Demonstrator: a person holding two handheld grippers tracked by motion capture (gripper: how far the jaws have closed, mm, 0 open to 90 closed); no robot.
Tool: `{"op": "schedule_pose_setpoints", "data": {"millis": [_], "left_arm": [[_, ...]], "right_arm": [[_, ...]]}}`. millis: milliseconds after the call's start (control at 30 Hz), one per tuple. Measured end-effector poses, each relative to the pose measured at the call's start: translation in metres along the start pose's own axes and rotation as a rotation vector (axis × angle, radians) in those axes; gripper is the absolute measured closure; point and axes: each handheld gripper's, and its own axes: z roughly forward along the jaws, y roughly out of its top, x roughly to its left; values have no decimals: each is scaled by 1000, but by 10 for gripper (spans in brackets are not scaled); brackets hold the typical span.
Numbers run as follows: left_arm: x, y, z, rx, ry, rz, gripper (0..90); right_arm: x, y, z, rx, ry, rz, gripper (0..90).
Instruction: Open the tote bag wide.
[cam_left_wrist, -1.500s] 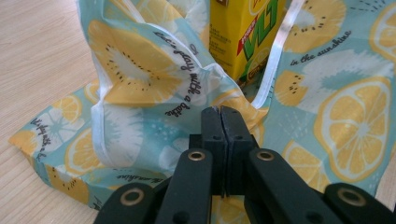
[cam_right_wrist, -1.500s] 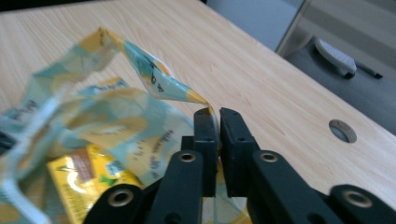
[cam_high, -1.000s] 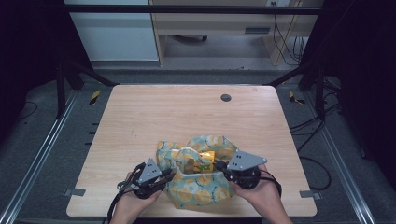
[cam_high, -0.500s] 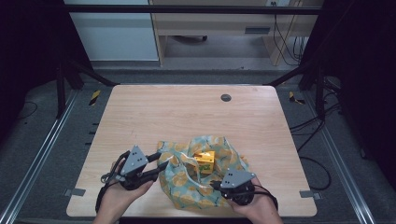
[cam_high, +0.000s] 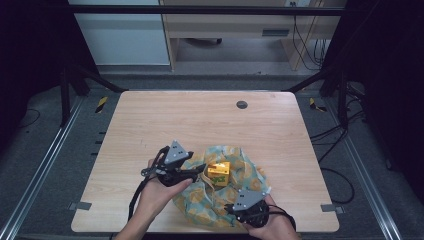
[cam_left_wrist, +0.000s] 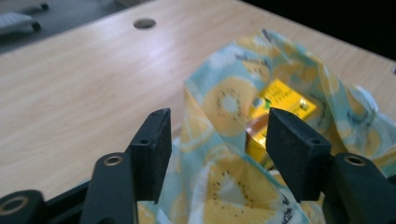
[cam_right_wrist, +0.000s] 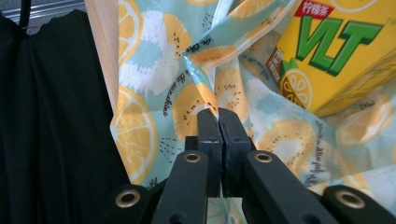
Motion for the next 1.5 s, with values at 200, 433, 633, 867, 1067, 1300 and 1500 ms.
{"op": "schedule_pose_setpoints", "data": {"millis": [200, 433, 633, 867, 1067, 1300, 1500], "left_arm": [[-9, -21, 2, 60, 21, 20, 377], [-16, -32, 0, 62, 27, 29, 393], [-17, -39, -1, 58, 40, 39, 377], [-18, -42, -9, 37, 54, 42, 342], [-21, -44, -20, 5, 54, 53, 373], [-30, -51, -26, -35, 22, 111, 726], [-33, -61, -26, 1, 15, 170, 853]], "right_arm": [[-2, 0, -3, -48, -7, 19, 708], [-13, 14, -20, -111, -59, 67, 393], [-39, 28, -43, -177, -173, 107, 273], [-83, 43, -40, -136, -293, 165, 233], [-112, 35, -21, -47, -284, 241, 416], [-115, 36, -9, -25, -242, 265, 800], [-123, 34, -8, -31, -251, 306, 896]]}}
